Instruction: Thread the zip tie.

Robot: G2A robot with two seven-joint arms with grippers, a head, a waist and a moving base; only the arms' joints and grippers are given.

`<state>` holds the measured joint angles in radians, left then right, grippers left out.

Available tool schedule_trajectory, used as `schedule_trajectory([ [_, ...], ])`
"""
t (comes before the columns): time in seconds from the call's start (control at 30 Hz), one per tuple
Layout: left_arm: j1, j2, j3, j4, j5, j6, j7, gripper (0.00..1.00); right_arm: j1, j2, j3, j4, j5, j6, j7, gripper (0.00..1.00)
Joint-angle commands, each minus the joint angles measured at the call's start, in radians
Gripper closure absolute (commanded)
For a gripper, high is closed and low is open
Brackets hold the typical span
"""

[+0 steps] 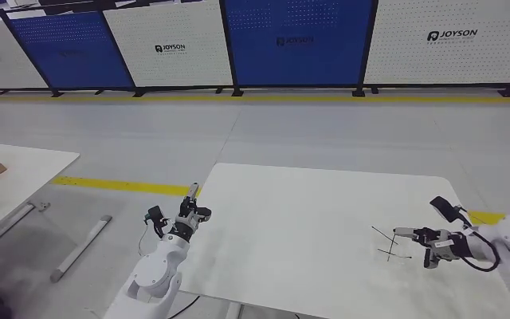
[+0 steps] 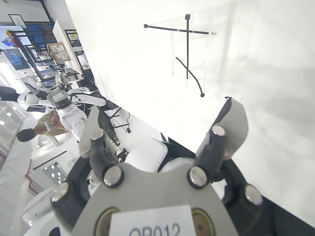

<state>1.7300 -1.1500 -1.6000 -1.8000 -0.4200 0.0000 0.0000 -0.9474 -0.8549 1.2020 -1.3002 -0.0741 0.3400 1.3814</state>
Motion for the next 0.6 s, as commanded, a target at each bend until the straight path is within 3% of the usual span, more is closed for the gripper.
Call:
schedule_trajectory([
  [0.0, 0.000, 0.000, 0.000, 0.000, 0.000, 0.000, 0.000, 0.00, -0.008, -0.002, -0.026, 0.000, -0.039, 0.000, -0.020, 0.00],
  [0.3, 0.000, 0.000, 0.000, 0.000, 0.000, 0.000, 0.000, 0.00, 0.008, -0.008, -0.050, 0.019, -0.051, 0.000, -0.021, 0.00],
  [0.57, 0.000, 0.000, 0.000, 0.000, 0.000, 0.000, 0.000, 0.00, -0.022, -0.001, -0.014, 0.037, -0.007, -0.024, -0.052, 0.00],
])
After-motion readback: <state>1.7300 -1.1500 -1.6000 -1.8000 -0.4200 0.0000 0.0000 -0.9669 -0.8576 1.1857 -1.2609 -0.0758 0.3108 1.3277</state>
